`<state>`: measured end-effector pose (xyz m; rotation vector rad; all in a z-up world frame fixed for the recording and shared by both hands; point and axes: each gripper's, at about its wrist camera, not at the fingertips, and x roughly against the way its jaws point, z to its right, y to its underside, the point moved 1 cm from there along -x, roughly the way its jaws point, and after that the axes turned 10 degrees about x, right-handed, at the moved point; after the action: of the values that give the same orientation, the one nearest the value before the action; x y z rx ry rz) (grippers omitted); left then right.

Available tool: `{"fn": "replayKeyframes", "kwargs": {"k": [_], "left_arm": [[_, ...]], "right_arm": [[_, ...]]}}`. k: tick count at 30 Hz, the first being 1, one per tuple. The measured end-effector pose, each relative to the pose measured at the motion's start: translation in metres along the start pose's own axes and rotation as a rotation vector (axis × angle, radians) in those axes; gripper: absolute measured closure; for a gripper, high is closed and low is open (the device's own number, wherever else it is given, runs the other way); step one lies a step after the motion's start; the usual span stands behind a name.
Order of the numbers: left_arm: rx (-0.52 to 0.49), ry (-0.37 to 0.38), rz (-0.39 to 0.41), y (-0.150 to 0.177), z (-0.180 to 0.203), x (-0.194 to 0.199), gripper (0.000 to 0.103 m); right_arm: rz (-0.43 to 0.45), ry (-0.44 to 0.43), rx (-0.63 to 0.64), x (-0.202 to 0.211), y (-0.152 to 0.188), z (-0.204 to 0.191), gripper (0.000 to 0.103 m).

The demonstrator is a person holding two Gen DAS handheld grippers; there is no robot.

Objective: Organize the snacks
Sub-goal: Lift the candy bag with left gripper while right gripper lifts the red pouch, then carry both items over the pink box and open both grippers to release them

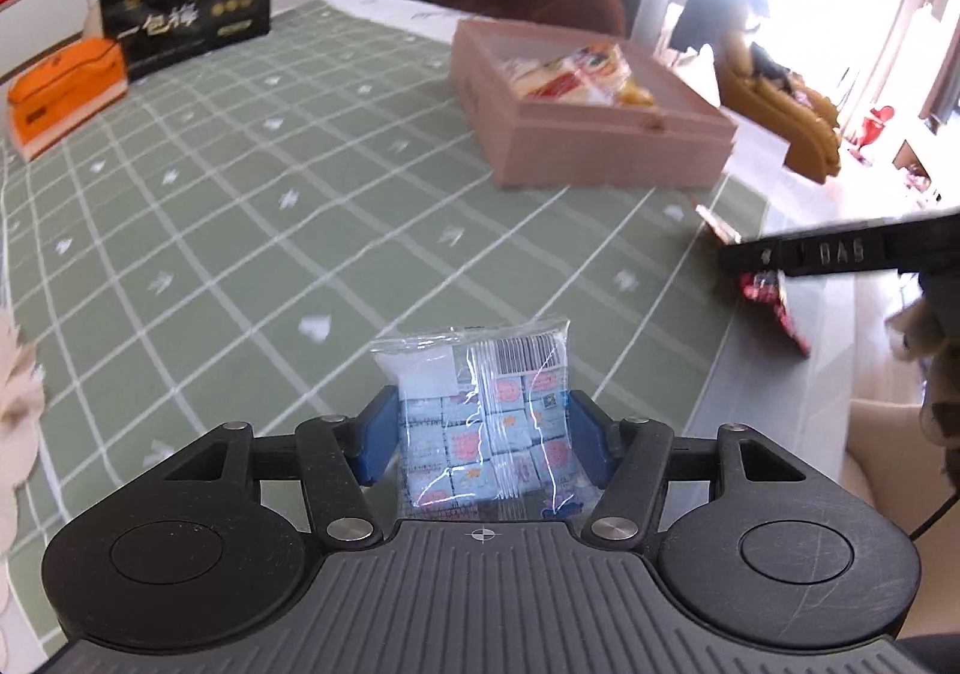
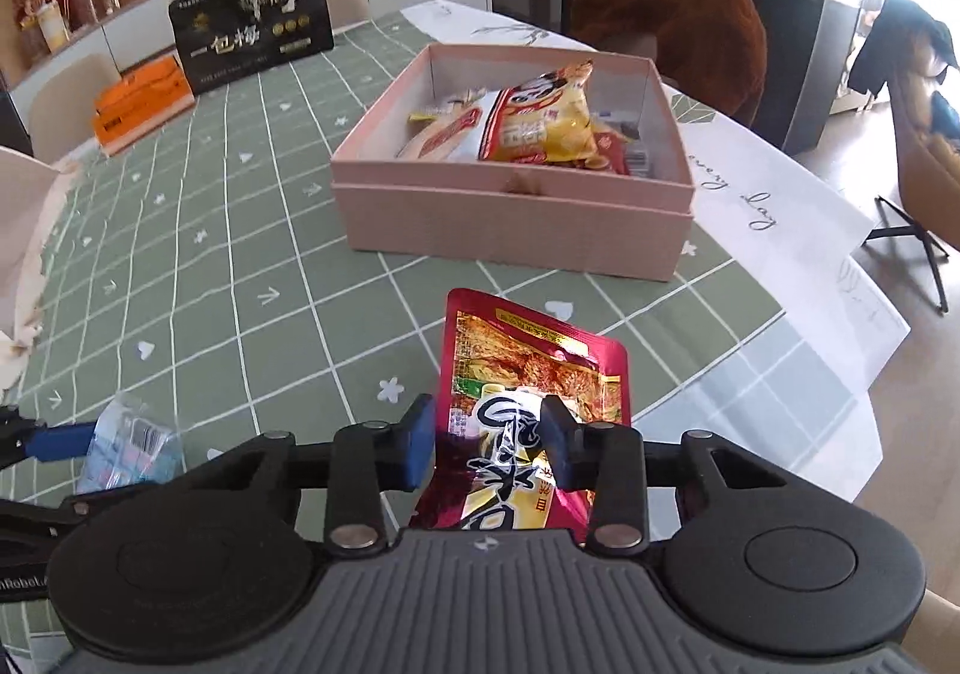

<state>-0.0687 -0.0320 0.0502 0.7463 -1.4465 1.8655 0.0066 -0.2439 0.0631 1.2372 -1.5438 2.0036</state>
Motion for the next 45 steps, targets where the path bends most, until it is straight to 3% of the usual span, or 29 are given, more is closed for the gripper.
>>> {"fn": "replayKeyframes", "kwargs": {"k": [2,4,6,10,12,14,17,19,21,25,29,32,36,38,41,45], "left_arm": [[0.014,0.016,-0.016,-0.007,0.006,-0.003,0.038],[0.016,0.029,-0.036,-0.013,0.012,-0.008,0.038],[0.006,0.033,-0.046,-0.016,0.02,-0.014,0.038],[0.002,0.047,-0.077,-0.018,0.032,-0.03,0.038],[0.001,0.059,-0.094,-0.018,0.035,-0.035,0.038],[0.001,0.066,-0.106,-0.017,0.037,-0.037,0.038],[0.002,0.071,-0.122,-0.015,0.037,-0.038,0.038],[0.015,0.075,-0.123,-0.015,0.034,-0.038,0.038],[0.027,0.078,-0.125,-0.015,0.032,-0.038,0.038],[0.039,0.087,-0.118,-0.015,0.029,-0.035,0.038],[0.082,0.144,-0.066,-0.03,0.027,-0.024,0.038],[0.057,0.193,0.009,-0.068,0.037,-0.016,0.038],[-0.017,0.232,0.118,-0.15,0.064,-0.017,0.037],[-0.028,0.265,0.107,-0.195,0.077,-0.038,0.037],[-0.007,0.321,-0.012,-0.236,0.089,-0.096,0.039],[0.122,0.333,0.029,-0.253,0.08,-0.118,0.04]], "right_arm": [[-0.002,-0.021,-0.01,0.002,0.002,0.009,0.065],[-0.017,-0.033,-0.036,0.001,0.008,0.018,0.053],[-0.005,-0.018,-0.084,0.001,0.018,0.027,0.026],[-0.021,0.046,-0.124,-0.01,0.034,0.036,0.025],[-0.053,0.041,-0.141,-0.021,0.036,0.038,0.012],[-0.052,0.023,-0.156,-0.026,0.034,0.038,0.008],[-0.048,0.042,-0.118,-0.031,0.032,0.03,0.009],[-0.064,0.064,-0.086,-0.03,0.03,0.025,0.02],[-0.075,0.055,-0.038,-0.024,0.027,0.021,0.039],[-0.094,0.03,-0.017,-0.012,0.027,0.018,0.046],[-0.057,0.048,-0.022,0.008,0.026,0.02,0.047],[0.009,0.051,-0.037,0.032,0.01,0.025,0.047],[0.119,0.068,-0.032,0.063,-0.023,0.037,0.047],[0.161,0.072,-0.033,0.073,-0.042,0.045,0.047],[0.195,0.07,-0.045,0.079,-0.063,0.058,0.047],[0.193,0.093,-0.045,0.074,-0.076,0.071,0.046]]}}
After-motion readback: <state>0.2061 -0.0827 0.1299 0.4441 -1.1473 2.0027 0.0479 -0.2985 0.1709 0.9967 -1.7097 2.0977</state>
